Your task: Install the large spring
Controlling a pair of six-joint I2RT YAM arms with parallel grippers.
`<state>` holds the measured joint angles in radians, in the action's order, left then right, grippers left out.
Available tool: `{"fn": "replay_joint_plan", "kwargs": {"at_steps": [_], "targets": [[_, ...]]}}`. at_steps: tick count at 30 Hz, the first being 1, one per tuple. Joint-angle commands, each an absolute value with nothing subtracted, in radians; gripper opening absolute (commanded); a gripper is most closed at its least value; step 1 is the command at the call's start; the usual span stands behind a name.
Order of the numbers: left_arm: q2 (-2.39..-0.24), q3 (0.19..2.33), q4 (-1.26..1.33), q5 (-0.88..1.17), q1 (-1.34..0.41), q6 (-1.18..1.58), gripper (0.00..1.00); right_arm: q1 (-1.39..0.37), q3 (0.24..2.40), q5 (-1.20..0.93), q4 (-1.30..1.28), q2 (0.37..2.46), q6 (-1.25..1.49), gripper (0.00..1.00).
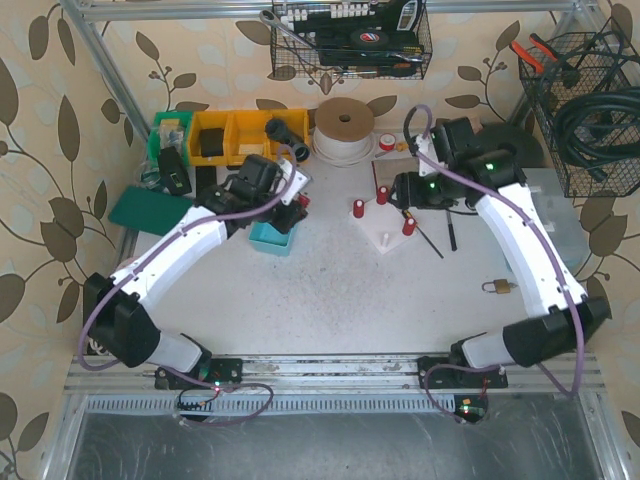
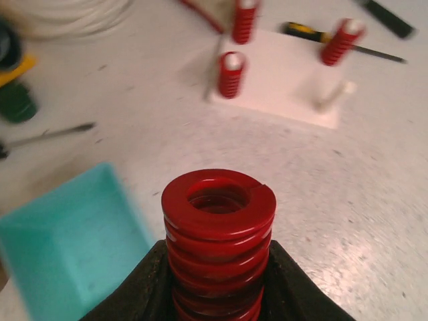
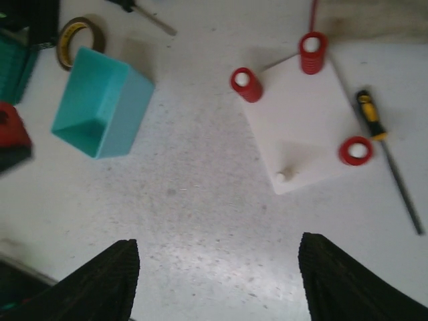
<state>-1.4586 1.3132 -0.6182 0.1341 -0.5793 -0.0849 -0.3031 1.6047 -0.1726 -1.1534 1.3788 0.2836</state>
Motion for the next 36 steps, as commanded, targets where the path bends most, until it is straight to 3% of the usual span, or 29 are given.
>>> {"fn": "replay_joint_plan", "kwargs": {"at_steps": [1, 9, 17, 34, 36], "targets": [[-1.402, 1.273, -0.428, 0.228, -0.634, -0.242, 0.01, -0.284, 1.672, -0.446, -1.111, 1.46, 0.327, 0.63], [-1.431, 1.266, -0.304, 0.284, -0.725, -0.306, 0.01, -0.288, 1.683, -0.714, -1.008, 1.548, 0.421, 0.47], [-1.497, 1.303, -0.279, 0.321, -0.779, -0.335, 0.01, -0.325, 1.716, -0.794, -0.998, 1.599, 0.43, 0.53], [-1.505, 1.342, -0.242, 0.319, -0.801, -0.333, 0.0, -0.386, 1.789, -0.732, -1.205, 1.727, 0.318, 0.52], [-1.506, 1.342, -0.245, 0.314, -0.801, -0.334, 0.0, -0.385, 1.818, -0.678, -1.238, 1.732, 0.301, 0.56]]}}
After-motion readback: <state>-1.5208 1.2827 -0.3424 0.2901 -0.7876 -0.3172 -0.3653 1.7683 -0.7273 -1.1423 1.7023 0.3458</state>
